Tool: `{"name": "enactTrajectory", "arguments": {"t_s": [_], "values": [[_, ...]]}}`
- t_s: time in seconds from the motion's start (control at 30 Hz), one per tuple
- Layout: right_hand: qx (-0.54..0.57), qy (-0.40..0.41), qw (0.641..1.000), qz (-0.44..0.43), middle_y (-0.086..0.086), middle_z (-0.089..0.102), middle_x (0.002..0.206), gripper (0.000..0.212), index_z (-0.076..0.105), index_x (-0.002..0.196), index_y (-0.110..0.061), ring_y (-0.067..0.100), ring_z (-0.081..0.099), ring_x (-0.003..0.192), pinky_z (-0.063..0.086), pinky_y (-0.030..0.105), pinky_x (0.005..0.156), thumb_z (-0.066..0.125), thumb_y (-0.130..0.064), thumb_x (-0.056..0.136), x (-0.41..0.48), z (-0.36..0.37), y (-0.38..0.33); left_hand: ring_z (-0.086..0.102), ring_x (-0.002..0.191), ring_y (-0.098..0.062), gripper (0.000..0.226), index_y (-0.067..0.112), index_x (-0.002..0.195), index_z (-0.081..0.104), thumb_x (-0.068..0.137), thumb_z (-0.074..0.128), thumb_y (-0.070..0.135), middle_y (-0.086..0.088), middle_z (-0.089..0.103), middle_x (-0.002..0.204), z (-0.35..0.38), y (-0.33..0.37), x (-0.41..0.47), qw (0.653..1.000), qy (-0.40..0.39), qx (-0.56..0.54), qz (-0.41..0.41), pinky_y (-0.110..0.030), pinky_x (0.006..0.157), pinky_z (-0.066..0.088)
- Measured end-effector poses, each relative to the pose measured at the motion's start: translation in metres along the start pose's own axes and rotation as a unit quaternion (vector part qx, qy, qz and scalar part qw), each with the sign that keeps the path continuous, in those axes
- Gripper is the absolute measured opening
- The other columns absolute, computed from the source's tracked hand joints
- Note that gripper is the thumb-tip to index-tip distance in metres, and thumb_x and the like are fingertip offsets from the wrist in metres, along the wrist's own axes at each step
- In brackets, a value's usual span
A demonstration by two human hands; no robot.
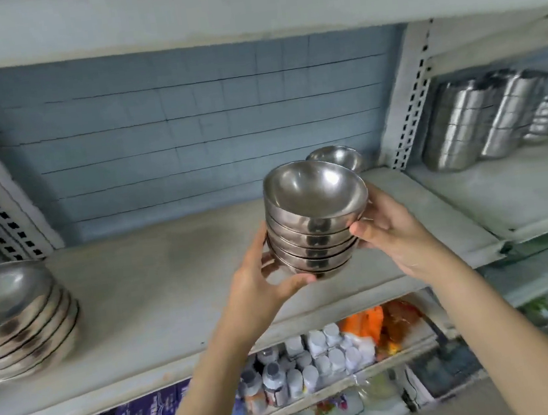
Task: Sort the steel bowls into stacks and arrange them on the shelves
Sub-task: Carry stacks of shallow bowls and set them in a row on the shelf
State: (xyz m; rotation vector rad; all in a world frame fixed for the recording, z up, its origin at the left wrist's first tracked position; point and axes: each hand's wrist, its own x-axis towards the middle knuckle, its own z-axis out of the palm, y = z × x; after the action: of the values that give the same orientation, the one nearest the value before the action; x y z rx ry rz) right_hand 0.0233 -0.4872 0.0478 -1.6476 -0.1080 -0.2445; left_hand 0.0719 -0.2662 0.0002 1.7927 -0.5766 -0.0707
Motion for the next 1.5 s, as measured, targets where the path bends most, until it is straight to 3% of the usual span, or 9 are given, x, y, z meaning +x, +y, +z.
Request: {"name": "enactTrajectory", "arguments": {"t_s": [0.2, 0.33, 0.43, 0.73, 0.87, 0.97, 1.13, 1.3, 1.5], "values": [[-0.024, 0.064, 0.998, -0.006, -0.023, 0.073, 0.102, 0.067, 0.047, 0.129, -0.039, -0.004, 0.067, 0.097, 0.055, 0.019, 0.075, 0.083, -0.035, 0.073, -0.062, -0.141, -0.015, 0.058, 0.112, 0.006, 0.093, 0.041, 0.141, 0.035, 0.060, 0.082, 0.049, 0.025, 0.060, 0.121, 0.140, 0.051, 0.020, 0.997, -0.066, -0.013, 0.046, -0.008, 0.093, 0.044], [-0.028, 0.107, 0.994, 0.021, -0.009, 0.070, 0.122, 0.095, 0.048, 0.136, -0.042, 0.011, 0.069, 0.109, 0.060, 0.035, 0.081, 0.089, -0.062, 0.052, -0.095, -0.226, -0.015, 0.056, 0.109, 0.013, 0.094, 0.040, 0.143, 0.036, 0.062, 0.080, 0.050, 0.028, 0.059, 0.122, 0.226, 0.079, 0.033, 0.993, -0.100, -0.025, 0.062, -0.004, 0.090, 0.042], [-0.032, 0.126, 0.991, 0.033, -0.007, 0.065, 0.131, 0.099, 0.046, 0.141, -0.044, 0.016, 0.068, 0.114, 0.060, 0.045, 0.084, 0.088, -0.063, 0.053, -0.106, -0.278, -0.012, 0.057, 0.109, 0.012, 0.093, 0.043, 0.144, 0.034, 0.062, 0.079, 0.050, 0.029, 0.060, 0.119, 0.276, 0.091, 0.047, 0.991, -0.118, -0.029, 0.059, -0.005, 0.090, 0.043], [-0.050, 0.180, 0.981, 0.055, -0.011, 0.067, 0.128, 0.108, 0.041, 0.149, -0.027, 0.018, 0.068, 0.113, 0.060, 0.038, 0.083, 0.088, -0.058, 0.057, -0.088, -0.413, 0.022, 0.058, 0.110, 0.011, 0.086, 0.036, 0.145, 0.039, 0.072, 0.085, 0.029, 0.028, 0.063, 0.118, 0.409, 0.087, 0.139, 0.984, -0.170, -0.027, 0.054, -0.008, 0.094, 0.043], [-0.056, 0.198, 0.977, 0.056, -0.014, 0.065, 0.131, 0.101, 0.042, 0.146, -0.034, 0.012, 0.065, 0.117, 0.058, 0.031, 0.083, 0.087, -0.056, 0.059, -0.071, -0.475, 0.027, 0.045, 0.105, 0.030, 0.083, 0.040, 0.138, 0.035, 0.073, 0.084, 0.022, 0.043, 0.056, 0.108, 0.468, 0.093, 0.184, 0.980, -0.186, -0.041, 0.062, 0.007, 0.085, 0.031], [-0.069, 0.209, 0.974, 0.054, -0.014, 0.064, 0.134, 0.108, 0.041, 0.148, -0.035, 0.008, 0.064, 0.118, 0.059, 0.030, 0.079, 0.087, -0.063, 0.054, -0.062, -0.522, 0.030, 0.052, 0.109, 0.019, 0.087, 0.026, 0.147, 0.037, 0.073, 0.084, 0.023, 0.024, 0.059, 0.122, 0.511, 0.100, 0.214, 0.975, -0.206, -0.053, 0.061, 0.002, 0.089, 0.035], [-0.055, 0.213, 0.974, 0.056, -0.015, 0.066, 0.129, 0.103, 0.046, 0.139, -0.042, 0.009, 0.065, 0.115, 0.059, 0.028, 0.077, 0.087, -0.068, 0.048, -0.053, -0.601, 0.041, 0.051, 0.115, 0.015, 0.091, 0.028, 0.150, 0.033, 0.074, 0.084, 0.029, 0.023, 0.058, 0.126, 0.580, 0.113, 0.256, 0.971, -0.225, -0.054, 0.059, -0.003, 0.097, 0.037], [-0.057, 0.189, 0.979, 0.054, -0.015, 0.065, 0.131, 0.099, 0.046, 0.137, -0.043, 0.006, 0.062, 0.120, 0.057, 0.031, 0.091, 0.086, -0.068, 0.050, -0.043, -0.694, 0.058, 0.054, 0.116, 0.010, 0.092, 0.028, 0.150, 0.033, 0.073, 0.084, 0.030, 0.019, 0.058, 0.130, 0.666, 0.119, 0.292, 0.974, -0.216, -0.059, 0.034, -0.011, 0.103, 0.040], [-0.057, 0.122, 0.989, 0.068, -0.018, 0.064, 0.130, 0.071, 0.046, 0.129, -0.050, -0.001, 0.062, 0.117, 0.054, 0.030, 0.097, 0.080, -0.039, 0.068, -0.029, -0.810, 0.069, 0.050, 0.121, 0.010, 0.090, 0.027, 0.149, 0.035, 0.073, 0.084, 0.027, 0.023, 0.057, 0.131, 0.767, 0.137, 0.323, 0.982, -0.173, -0.075, -0.003, -0.020, 0.109, 0.038]]}}
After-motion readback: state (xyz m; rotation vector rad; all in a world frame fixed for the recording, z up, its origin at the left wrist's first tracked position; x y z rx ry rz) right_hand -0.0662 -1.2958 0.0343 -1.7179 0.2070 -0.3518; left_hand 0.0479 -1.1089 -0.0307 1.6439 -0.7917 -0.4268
